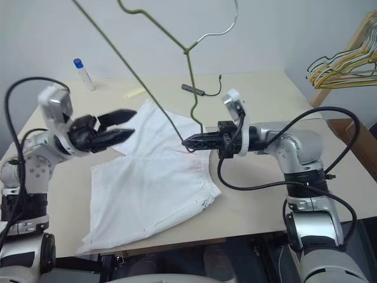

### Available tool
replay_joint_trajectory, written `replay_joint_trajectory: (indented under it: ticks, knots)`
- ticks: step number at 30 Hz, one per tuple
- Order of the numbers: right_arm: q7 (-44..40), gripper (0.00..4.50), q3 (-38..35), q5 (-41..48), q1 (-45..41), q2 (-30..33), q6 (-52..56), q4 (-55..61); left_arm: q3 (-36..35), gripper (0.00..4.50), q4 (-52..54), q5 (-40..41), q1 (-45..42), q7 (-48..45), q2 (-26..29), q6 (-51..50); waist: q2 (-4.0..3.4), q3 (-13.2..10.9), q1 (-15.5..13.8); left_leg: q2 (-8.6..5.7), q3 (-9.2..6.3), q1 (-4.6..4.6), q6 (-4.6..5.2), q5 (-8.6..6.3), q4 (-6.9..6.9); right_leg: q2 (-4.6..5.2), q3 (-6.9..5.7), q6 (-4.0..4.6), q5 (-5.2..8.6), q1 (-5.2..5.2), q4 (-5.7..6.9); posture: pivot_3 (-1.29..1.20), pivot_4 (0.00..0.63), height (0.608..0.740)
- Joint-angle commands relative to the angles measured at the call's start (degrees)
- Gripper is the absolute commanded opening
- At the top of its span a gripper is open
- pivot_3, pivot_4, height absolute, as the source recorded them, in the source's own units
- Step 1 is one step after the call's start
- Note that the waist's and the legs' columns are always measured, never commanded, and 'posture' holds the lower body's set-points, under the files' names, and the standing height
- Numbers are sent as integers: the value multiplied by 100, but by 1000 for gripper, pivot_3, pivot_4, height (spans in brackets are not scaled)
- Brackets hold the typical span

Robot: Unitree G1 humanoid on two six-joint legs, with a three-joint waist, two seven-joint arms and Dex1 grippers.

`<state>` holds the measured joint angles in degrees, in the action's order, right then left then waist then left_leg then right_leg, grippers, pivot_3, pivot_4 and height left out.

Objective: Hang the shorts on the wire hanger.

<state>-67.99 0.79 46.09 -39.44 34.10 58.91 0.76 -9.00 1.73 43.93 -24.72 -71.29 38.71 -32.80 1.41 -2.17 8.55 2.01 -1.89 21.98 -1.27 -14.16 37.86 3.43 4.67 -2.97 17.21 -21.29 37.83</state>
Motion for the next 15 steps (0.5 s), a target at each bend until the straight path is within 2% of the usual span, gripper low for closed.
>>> replay_joint_trajectory:
  ticks: [1, 5, 9, 11, 15]
  knots:
    - [256, 0, -584, 395, 450, 533, 622, 465, 215, 4477, 440, -721, 280, 83, 347, 470, -2, -2, -44, -1, 0, 5, 0, 0, 0, 1, -1, -1, 0, 0, -8, -97, 0, 740]
    - [618, 0, -1111, 724, 1269, 1195, 1486, 664, 370, 4477, 871, -1210, 722, 86, 648, 845, -4, -4, -148, -1, 6, 8, 0, 0, 0, 2, 1, -1, 1, 1, -19, -96, 0, 740]
    - [576, 0, -1372, 963, 1894, 1816, 2217, 501, 429, 4477, 1250, -1194, 946, -9, 753, 822, -11, -8, -178, -1, 26, 2, 1, 0, 0, 1, 15, -1, 1, 1, -19, -98, 0, 740]
    - [235, 0, -1298, 1098, 2185, 2219, 2471, 403, 498, 4477, 1344, -1281, 995, -55, 785, 885, -11, -8, -179, 0, 29, -1, 1, 0, 0, -2, 17, -2, 2, 3, -20, -100, 0, 740]
    - [-431, 0, -612, 1038, 2508, 2902, 2774, -196, 623, 4477, 1411, -1332, 939, -40, 770, 904, -12, -9, -176, 0, 38, 1, 2, -1, 0, -2, 25, -5, 4, 3, -29, -102, 0, 740]
